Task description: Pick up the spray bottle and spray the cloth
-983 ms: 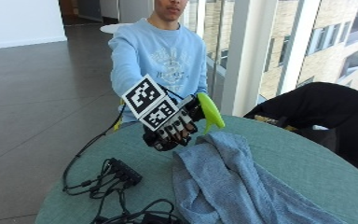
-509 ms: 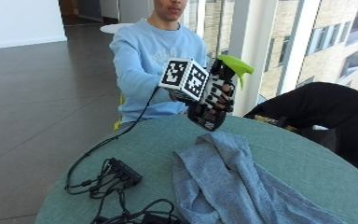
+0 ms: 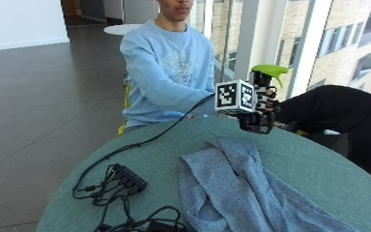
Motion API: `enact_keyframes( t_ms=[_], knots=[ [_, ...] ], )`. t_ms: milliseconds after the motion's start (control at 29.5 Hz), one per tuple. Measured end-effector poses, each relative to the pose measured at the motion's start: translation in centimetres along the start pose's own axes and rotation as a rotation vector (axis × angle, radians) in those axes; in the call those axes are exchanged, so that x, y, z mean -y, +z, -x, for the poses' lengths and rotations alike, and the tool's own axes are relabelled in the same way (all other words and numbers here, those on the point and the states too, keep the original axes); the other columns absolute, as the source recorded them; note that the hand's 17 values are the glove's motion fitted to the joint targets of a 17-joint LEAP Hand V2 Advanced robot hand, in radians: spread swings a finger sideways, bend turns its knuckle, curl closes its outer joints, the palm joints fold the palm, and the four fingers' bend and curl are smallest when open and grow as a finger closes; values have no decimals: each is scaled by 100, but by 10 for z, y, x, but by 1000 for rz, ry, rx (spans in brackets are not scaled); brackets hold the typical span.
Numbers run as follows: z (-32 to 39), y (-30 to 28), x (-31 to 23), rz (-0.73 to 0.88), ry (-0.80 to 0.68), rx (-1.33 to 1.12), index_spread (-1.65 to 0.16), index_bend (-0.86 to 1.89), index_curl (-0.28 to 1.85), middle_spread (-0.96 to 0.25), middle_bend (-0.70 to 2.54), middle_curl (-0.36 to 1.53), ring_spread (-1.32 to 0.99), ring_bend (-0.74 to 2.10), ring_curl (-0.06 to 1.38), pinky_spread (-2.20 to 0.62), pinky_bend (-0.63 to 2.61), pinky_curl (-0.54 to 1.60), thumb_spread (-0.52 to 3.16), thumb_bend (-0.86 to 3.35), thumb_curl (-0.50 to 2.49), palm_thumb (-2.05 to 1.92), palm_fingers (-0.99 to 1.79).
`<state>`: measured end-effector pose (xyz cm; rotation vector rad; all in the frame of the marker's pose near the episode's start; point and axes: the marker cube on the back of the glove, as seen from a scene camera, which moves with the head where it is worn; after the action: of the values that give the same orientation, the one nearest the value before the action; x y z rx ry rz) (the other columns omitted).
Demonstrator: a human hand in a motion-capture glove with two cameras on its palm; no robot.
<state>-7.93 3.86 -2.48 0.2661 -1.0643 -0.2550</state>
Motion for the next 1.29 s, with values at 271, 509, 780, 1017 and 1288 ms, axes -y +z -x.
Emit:
enact_keyframes(
  t_ms=[271,509,780,1017,1288],
  knots=[
    [-14,48,3,-17,-9,30,-21,17,48,-8,34,44,-6,45,37,7,21,37,96,-2,53,86,118],
    [-20,59,2,-29,-11,41,-21,17,48,-8,33,44,-7,44,37,7,20,37,96,-2,53,86,118],
    [-24,60,0,-18,17,70,-22,16,48,-8,32,44,-7,43,37,8,20,37,98,-3,51,85,116],
    [-18,45,-9,-11,-4,59,-25,4,42,-9,30,44,-9,43,37,9,23,38,103,-2,49,83,102],
    [-14,-17,-38,79,-12,-156,-31,1,30,-9,31,44,-9,46,39,11,32,40,110,-2,48,81,84]
  ],
)
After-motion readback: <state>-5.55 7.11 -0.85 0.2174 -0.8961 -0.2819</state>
